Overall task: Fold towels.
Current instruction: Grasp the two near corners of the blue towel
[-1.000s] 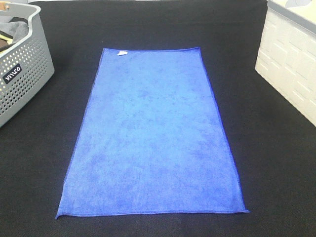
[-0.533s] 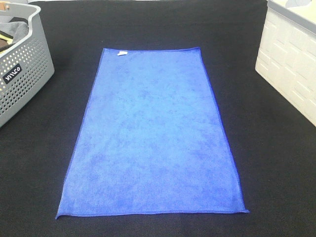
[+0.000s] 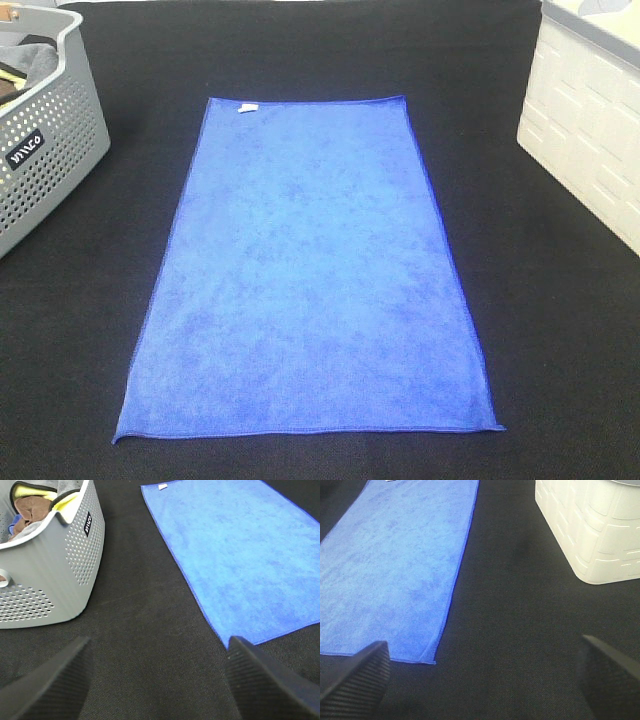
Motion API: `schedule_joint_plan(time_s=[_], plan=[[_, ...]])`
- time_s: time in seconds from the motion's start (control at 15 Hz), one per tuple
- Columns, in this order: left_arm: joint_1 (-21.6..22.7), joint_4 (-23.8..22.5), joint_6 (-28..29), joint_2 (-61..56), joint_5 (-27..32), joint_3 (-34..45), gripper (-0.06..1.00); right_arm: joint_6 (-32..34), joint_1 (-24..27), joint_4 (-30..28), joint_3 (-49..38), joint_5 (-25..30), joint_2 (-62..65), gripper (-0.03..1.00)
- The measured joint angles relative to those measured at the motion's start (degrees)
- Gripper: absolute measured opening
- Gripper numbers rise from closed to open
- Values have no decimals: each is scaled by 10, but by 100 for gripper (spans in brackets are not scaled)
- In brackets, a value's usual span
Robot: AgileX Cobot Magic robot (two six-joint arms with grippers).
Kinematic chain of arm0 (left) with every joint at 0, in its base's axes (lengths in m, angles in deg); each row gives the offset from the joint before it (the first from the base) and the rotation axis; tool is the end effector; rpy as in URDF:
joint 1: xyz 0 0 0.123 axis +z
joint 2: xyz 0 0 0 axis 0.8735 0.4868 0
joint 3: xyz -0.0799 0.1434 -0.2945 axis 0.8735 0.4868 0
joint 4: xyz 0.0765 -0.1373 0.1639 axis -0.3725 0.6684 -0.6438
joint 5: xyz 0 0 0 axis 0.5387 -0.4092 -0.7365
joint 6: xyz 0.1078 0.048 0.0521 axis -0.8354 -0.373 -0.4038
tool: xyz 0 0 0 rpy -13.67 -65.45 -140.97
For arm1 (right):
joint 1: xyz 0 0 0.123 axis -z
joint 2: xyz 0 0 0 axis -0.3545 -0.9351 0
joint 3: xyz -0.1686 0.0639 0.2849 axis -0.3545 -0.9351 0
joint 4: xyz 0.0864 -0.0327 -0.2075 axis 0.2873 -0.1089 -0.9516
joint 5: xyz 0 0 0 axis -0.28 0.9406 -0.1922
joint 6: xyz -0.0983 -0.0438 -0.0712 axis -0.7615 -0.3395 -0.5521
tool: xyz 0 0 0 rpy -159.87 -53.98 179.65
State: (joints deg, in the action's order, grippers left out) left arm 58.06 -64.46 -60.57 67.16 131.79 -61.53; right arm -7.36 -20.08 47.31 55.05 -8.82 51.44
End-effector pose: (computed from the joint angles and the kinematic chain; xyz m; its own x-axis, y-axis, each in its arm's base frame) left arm -0.0487 -0.0167 0.2521 -0.4033 0.1622 -0.9006 0.2423 0.9680 0.0658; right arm -0.0477 0.0175 0.2501 -0.4400 -0.0373 -0.8972 -0.1243 0.9920 0.0197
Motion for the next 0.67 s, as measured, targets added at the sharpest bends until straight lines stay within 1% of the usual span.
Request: schedule_joint_plan(time_s=[0.67], plan=[[0, 0, 0, 0, 0, 0, 71, 0, 0, 0, 0, 0, 0, 94]])
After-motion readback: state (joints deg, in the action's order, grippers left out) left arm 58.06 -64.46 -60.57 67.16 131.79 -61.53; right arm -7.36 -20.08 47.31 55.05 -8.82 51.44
